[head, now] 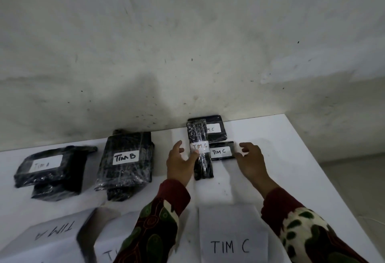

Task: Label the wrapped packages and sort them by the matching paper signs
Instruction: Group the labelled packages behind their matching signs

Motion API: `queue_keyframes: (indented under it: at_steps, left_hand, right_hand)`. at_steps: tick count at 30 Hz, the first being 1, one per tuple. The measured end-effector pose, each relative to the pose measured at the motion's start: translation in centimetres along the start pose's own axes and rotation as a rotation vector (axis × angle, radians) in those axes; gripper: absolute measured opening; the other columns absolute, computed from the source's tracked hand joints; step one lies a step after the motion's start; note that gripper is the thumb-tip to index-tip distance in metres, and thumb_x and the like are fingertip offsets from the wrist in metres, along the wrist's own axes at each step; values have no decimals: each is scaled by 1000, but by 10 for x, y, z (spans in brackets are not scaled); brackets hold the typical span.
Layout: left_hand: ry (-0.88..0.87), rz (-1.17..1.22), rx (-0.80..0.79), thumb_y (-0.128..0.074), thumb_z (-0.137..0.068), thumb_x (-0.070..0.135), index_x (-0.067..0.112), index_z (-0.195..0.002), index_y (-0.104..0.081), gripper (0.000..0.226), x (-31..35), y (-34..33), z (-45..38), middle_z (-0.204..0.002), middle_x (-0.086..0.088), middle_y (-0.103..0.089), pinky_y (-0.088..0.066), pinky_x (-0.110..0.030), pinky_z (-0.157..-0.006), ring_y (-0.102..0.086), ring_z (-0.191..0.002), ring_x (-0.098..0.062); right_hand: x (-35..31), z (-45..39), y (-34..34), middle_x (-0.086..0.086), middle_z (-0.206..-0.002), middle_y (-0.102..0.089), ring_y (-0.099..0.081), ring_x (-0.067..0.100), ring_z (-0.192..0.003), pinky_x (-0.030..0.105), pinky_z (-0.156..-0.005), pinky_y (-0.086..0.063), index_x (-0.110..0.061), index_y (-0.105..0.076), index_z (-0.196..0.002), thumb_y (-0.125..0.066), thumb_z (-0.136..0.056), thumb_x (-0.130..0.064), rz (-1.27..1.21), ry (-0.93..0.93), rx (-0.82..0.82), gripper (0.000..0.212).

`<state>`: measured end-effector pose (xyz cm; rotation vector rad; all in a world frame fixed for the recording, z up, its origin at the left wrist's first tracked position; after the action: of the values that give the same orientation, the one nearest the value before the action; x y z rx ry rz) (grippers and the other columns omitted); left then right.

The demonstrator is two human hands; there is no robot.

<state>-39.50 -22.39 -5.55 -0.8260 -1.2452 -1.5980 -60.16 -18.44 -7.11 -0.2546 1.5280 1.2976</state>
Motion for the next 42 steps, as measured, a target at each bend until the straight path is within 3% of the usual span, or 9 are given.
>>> queue_keyframes:
  at_steps: [7,13,18,22,26,30,36,39,42]
  left_hand:
    - [-64,66,69,-61,-86,14,7,-111,-57,27,6,46,32,-107,-8,-56,-38,-25,-81,-51,-95,-17]
    - [-96,13,165,-60,-85,11,4,-102,-61,17,-12,97,58,-93,-5,-58,-36,-18,-72,-53,-84,-15]
    - [-76,-100,174,-60,-84,14,12,-90,-63,7,-30,132,67,-88,-1,-61,-37,-20,-74,-57,-85,-18]
    - [-68,-370,102,-58,-86,23,18,-84,-58,6,-45,151,67,-83,4,-56,-37,-23,-73,-52,-79,-15]
    - [-77,-367,107,-61,-84,23,20,-81,-57,6,-55,168,63,-88,2,-60,-41,-24,-75,-55,-82,-16]
    - [-91,-315,148,-61,-84,22,16,-87,-59,7,-59,182,60,-93,-1,-61,-45,-29,-79,-57,-89,-21]
    - [-157,-279,227,-59,-85,17,10,-101,-57,17,-61,208,35,-103,-6,-56,-35,-22,-75,-49,-87,-16]
    - [-126,-234,203,-57,-87,18,9,-113,-53,28,-61,210,16,-115,-6,-50,-37,-24,-83,-46,-95,-13]
    - [-69,-218,155,-52,-90,18,8,-123,-48,35,-65,208,-2,-127,-12,-47,-39,-32,-96,-48,-112,-22]
  right_hand:
    - [-30,56,-3,13,-109,-56,-53,26,-102,26,-86,-37,-5,-60,-109,-58,-84,-4,-42,128,-37,25]
    - [-54,101,-40,14,-97,-62,-57,27,-91,34,-82,-44,-2,-65,-92,-60,-81,-1,-5,206,-170,12]
    - [-66,122,-82,6,-100,-57,-52,16,-93,23,-82,-41,-9,-62,-104,-62,-84,-11,13,195,-303,20]
    - [-70,137,-114,3,-108,-53,-52,16,-100,21,-82,-38,-13,-59,-111,-59,-86,-16,153,184,-456,26]
    - [-72,144,-129,7,-116,-53,-51,16,-98,21,-80,-37,-13,-57,-113,-57,-88,-17,84,115,-408,26]
    - [-77,145,-136,9,-116,-55,-52,17,-96,23,-78,-36,-11,-54,-115,-55,-90,-24,6,64,-343,28]
    - [-106,129,-148,10,-113,-57,-50,17,-93,24,-76,-34,-8,-53,-116,-51,-92,-34,-58,50,-292,36]
    - [-115,122,-158,8,-107,-57,-51,17,-92,25,-77,-36,-6,-50,-118,-52,-91,-36,-96,13,-308,39]
    - [-120,116,-169,5,-102,-56,-55,18,-91,27,-77,-41,-7,-49,-116,-56,-89,-34,-186,-61,-349,38]
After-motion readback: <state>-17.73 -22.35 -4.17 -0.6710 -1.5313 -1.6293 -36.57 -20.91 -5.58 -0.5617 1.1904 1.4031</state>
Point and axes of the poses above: each hand's wrist, its own z-axis away from the middle knuckle, its own y-axis out of the back of the hand, x = y × z, the point moved 5 cm from there along -z, towards the middle knuckle
